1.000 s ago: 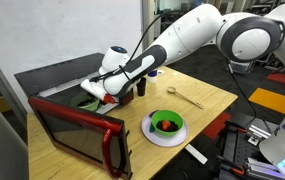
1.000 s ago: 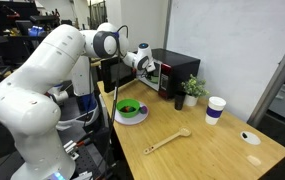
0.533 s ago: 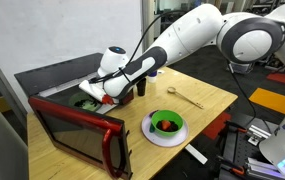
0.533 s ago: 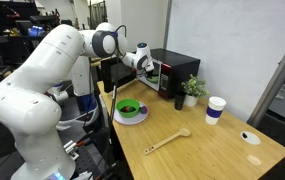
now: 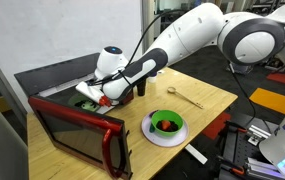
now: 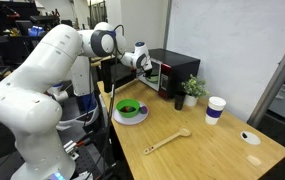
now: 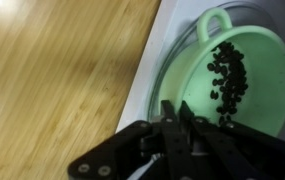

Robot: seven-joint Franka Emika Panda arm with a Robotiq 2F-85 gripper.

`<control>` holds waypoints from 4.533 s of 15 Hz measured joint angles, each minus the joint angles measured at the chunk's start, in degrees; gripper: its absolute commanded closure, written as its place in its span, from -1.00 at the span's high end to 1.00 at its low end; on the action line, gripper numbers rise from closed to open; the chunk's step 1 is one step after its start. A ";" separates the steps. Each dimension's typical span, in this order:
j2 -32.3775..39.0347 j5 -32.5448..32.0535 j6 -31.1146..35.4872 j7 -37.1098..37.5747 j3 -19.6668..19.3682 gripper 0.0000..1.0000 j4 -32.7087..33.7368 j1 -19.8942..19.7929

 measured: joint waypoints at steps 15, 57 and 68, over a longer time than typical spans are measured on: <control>-2.59 -0.70 -6.20 2.72 2.56 -0.95 -1.81 1.53; -18.63 0.84 -5.89 1.91 9.02 -0.95 -31.28 -3.16; -24.56 6.21 1.97 -1.78 11.65 -0.95 -43.18 -6.14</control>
